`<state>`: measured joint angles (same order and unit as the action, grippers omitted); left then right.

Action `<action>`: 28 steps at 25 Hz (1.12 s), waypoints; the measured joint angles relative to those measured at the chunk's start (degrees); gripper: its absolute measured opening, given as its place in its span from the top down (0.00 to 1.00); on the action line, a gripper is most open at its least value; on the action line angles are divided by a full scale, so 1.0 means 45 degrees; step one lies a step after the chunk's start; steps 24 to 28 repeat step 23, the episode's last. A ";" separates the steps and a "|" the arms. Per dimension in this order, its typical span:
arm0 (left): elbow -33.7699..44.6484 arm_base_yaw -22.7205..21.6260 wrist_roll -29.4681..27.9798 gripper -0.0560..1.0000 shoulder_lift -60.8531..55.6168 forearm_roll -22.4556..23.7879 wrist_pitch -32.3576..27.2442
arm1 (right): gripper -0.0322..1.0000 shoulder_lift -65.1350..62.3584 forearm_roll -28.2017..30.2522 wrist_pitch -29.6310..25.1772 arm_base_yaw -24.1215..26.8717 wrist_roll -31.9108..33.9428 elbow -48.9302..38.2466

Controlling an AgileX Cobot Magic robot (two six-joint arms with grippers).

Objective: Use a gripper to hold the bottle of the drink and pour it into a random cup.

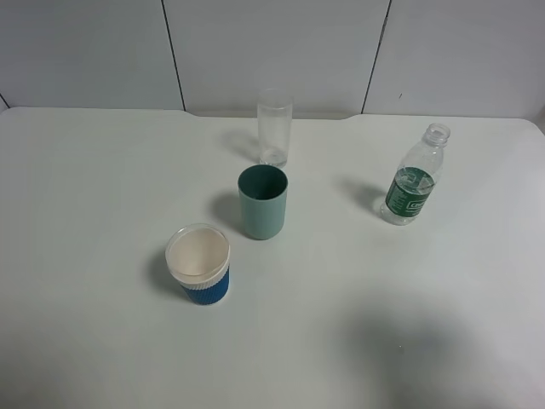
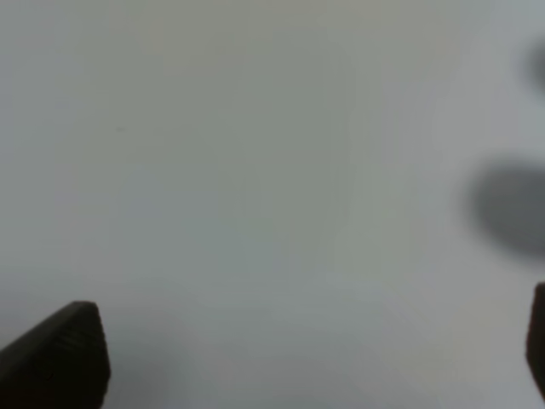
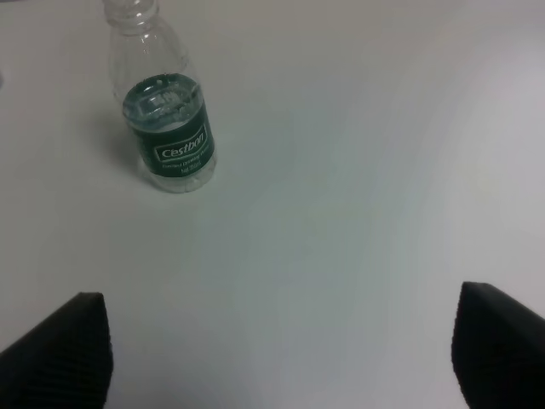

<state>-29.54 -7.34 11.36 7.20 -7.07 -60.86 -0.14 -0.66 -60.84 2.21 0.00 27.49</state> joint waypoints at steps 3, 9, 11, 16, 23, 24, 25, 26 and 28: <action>0.0000 0.0000 0.0000 0.01 0.0000 0.0000 0.0000 | 0.20 0.0000 0.0000 0.0000 0.0000 0.0000 0.0000; 0.0000 0.0000 0.0000 0.01 0.0000 0.0000 0.0000 | 0.20 0.0000 0.0000 0.0000 0.0000 0.0000 0.0000; 0.0000 0.0000 0.0000 0.01 0.0000 0.0000 0.0000 | 0.20 0.0000 0.0000 0.0000 0.0000 0.0000 0.0000; 0.0000 0.0000 0.0000 0.01 0.0000 0.0000 0.0000 | 0.20 0.0000 0.0000 0.0000 0.0000 0.0000 0.0000; 0.0000 0.0000 0.0000 0.01 0.0000 0.0000 0.0000 | 0.20 0.0000 0.0000 0.0000 0.0000 0.0000 0.0000; 0.0000 0.0000 0.0000 0.01 0.0000 0.0000 0.0000 | 0.20 0.0000 0.0000 0.0000 0.0000 0.0000 0.0000; 0.0000 0.0000 0.0000 0.01 0.0000 0.0000 0.0000 | 0.20 0.0000 0.0000 0.0000 0.0000 0.0000 0.0000; 0.0000 0.0000 0.0000 0.01 0.0000 0.0000 0.0000 | 0.20 0.0000 0.0000 0.0000 0.0000 0.0000 0.0000; 0.0000 0.0000 0.0000 0.01 0.0000 0.0000 0.0000 | 0.20 0.0000 0.0000 0.0000 0.0000 0.0000 0.0000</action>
